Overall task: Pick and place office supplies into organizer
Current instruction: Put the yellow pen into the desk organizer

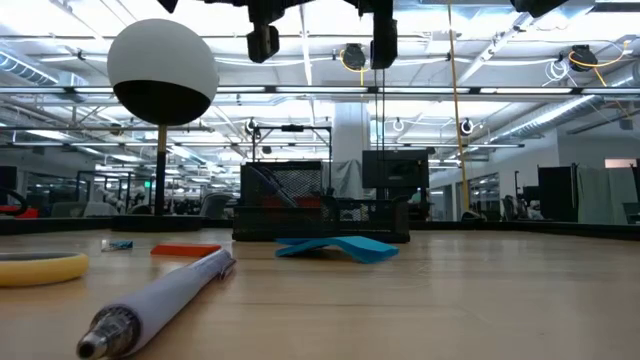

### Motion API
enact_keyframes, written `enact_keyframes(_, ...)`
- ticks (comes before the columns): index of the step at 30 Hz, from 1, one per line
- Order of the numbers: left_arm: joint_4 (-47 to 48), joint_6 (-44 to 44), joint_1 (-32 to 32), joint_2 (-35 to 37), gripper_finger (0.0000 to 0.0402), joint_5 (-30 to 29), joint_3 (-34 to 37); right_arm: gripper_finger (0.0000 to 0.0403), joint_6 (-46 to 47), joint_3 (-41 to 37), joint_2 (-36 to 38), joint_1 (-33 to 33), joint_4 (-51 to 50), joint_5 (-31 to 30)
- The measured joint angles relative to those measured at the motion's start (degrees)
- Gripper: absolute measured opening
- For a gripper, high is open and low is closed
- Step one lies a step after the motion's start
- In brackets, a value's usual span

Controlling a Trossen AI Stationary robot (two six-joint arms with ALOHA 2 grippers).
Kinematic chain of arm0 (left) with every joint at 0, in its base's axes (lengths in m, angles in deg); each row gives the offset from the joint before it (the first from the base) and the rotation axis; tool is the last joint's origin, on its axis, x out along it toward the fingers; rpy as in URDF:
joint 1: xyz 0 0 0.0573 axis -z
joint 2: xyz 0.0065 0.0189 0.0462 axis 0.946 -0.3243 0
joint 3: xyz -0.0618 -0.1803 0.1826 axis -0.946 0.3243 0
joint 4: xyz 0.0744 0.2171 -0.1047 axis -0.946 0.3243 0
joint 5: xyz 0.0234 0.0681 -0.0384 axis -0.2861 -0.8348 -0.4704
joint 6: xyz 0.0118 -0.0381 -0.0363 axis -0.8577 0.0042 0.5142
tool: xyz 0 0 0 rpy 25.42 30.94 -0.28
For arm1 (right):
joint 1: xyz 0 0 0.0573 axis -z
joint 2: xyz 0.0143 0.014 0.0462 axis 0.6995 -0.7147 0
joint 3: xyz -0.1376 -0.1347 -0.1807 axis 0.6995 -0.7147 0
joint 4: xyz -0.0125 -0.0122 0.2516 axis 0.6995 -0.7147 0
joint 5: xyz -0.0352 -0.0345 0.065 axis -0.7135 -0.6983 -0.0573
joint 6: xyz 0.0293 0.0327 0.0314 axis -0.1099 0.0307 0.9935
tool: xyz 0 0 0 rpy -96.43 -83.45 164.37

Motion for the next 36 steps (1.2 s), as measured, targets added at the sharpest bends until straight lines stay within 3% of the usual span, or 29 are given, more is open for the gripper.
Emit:
enact_keyframes(10, 0.3, -10.4, -3.9, 0.6, 0.0193, 0.2, 0.0, 0.0034, 7.1, -0.2, -0.1, 0.0, 0.2, -0.1)
enact_keyframes(15, 1.8, -14.9, -6.2, 3.2, 0.0223, 0.1, 0.0, 0.0034, 9.9, -0.2, -0.1, 0.0, 3.8, -3.6)
enact_keyframes(18, 2.0, -21.1, -6.6, 6.3, 0.0228, -3.3, -0.2, 0.0034, 15.2, -0.2, 0.0, 0.6, 5.4, -4.9)
enact_keyframes(27, 9.4, -42.6, -2.6, 16.0, 0.0229, -30.2, -0.2, 0.0034, 46.8, -0.2, 2.4, 7.5, 6.9, -2.6)
enact_keyframes(36, 9.5, -43.6, 2.0, 16.7, 0.0230, -33.7, 3.2, 0.0034, 82.0, -0.2, 3.0, 18.6, 2.7, 13.2)
